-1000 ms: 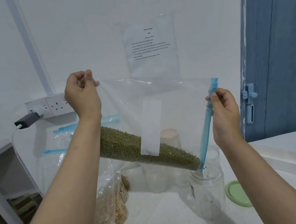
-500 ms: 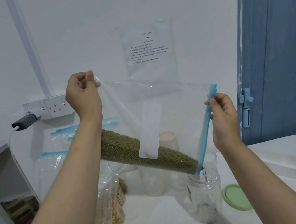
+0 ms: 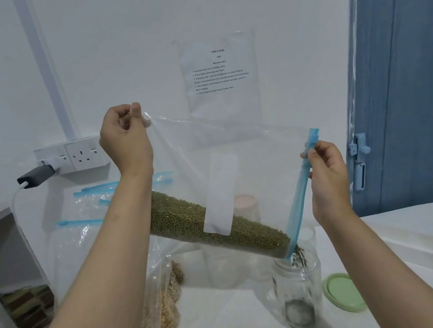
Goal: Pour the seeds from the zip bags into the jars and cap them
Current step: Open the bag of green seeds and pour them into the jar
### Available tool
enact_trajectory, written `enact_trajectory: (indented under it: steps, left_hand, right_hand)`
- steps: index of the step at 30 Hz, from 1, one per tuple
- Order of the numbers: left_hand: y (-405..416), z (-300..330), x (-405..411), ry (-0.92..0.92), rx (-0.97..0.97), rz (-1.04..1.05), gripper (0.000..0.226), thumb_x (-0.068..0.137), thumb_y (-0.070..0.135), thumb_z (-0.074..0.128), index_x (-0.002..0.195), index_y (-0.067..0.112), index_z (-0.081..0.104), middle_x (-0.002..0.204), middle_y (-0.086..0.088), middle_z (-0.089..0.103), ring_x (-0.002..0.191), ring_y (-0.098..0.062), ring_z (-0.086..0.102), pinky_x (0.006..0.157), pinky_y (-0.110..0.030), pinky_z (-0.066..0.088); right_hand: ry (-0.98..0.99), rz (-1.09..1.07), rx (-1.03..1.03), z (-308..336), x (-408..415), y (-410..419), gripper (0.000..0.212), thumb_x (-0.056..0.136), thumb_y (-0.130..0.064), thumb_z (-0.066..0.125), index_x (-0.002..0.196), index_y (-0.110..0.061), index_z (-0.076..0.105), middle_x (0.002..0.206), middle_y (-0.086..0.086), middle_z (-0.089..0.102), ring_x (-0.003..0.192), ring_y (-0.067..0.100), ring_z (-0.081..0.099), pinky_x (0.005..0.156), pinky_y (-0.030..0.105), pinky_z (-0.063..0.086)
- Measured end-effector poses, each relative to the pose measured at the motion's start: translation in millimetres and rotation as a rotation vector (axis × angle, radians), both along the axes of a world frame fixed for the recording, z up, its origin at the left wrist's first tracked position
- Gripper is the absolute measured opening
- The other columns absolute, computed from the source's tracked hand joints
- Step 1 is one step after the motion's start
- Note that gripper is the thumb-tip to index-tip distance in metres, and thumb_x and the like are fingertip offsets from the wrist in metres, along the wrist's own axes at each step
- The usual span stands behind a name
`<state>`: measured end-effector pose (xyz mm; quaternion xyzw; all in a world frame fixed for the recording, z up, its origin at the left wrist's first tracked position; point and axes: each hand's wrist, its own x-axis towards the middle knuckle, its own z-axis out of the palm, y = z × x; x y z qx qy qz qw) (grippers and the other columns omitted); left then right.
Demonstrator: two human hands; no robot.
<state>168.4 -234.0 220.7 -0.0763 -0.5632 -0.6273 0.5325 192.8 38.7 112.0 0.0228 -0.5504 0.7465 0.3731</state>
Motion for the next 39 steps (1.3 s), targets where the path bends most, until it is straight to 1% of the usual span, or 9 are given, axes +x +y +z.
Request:
enact_trajectory:
  steps: [7, 11, 19, 28, 33, 39]
  left_hand:
    - [1.3, 1.1, 1.9, -0.004, -0.026, 0.023, 0.014, 0.095, 0.028, 0.063, 0.081, 0.028, 0.059, 0.067, 0.006, 0.067, 0.070, -0.007, 0.065, 0.089, -0.038, 0.056]
    - [1.3, 2.7, 2.5, 0.001, -0.028, 0.016, 0.014, 0.094, 0.029, 0.064, 0.081, 0.028, 0.059, 0.067, 0.006, 0.067, 0.071, -0.009, 0.065, 0.090, -0.040, 0.056]
    - [3.8, 3.8, 5.6, 0.001, -0.028, 0.025, 0.015, 0.095, 0.028, 0.064, 0.081, 0.029, 0.059, 0.067, 0.006, 0.067, 0.071, -0.006, 0.065, 0.089, -0.034, 0.056]
    - [5.2, 3.3, 8.3, 0.010, -0.008, 0.029, 0.017, 0.095, 0.026, 0.064, 0.080, 0.028, 0.059, 0.065, 0.008, 0.066, 0.069, -0.004, 0.064, 0.088, -0.034, 0.056]
    - [4.8, 2.0, 8.8, 0.014, -0.001, 0.019, 0.016, 0.094, 0.027, 0.064, 0.079, 0.030, 0.058, 0.066, 0.007, 0.066, 0.069, -0.006, 0.064, 0.090, -0.038, 0.056]
    - [5.1, 1.5, 9.6, 0.016, 0.002, 0.022, 0.017, 0.094, 0.028, 0.064, 0.078, 0.032, 0.058, 0.065, 0.008, 0.066, 0.070, -0.006, 0.065, 0.091, -0.039, 0.056]
  right_hand:
    - [0.001, -0.008, -0.001, 0.0, 3.5, 0.1, 0.021, 0.103, -0.015, 0.048, 0.094, -0.032, 0.057, 0.089, -0.012, 0.063, 0.085, -0.001, 0.056, 0.080, 0.020, 0.041]
    - [0.007, -0.015, 0.007, -0.9, 5.0, 1.8, 0.022, 0.103, -0.013, 0.049, 0.092, -0.031, 0.056, 0.087, -0.014, 0.063, 0.082, -0.004, 0.056, 0.078, 0.019, 0.041]
    - [0.003, -0.010, 0.013, -0.7, 5.7, 2.4, 0.022, 0.103, -0.013, 0.048, 0.093, -0.031, 0.056, 0.088, -0.012, 0.063, 0.085, 0.001, 0.055, 0.082, 0.022, 0.042]
    - [-0.001, -0.012, 0.025, 1.7, 5.1, 3.1, 0.022, 0.103, -0.013, 0.048, 0.093, -0.031, 0.055, 0.088, -0.013, 0.063, 0.083, -0.002, 0.055, 0.081, 0.022, 0.041]
    - [-0.004, -0.012, 0.032, -0.1, 3.6, 4.2, 0.021, 0.103, -0.014, 0.048, 0.094, -0.032, 0.056, 0.091, -0.011, 0.064, 0.086, 0.000, 0.056, 0.080, 0.022, 0.041]
    - [0.004, -0.011, 0.030, 1.4, 4.4, 4.5, 0.023, 0.104, -0.014, 0.048, 0.093, -0.032, 0.056, 0.090, -0.012, 0.064, 0.085, -0.001, 0.056, 0.080, 0.022, 0.041]
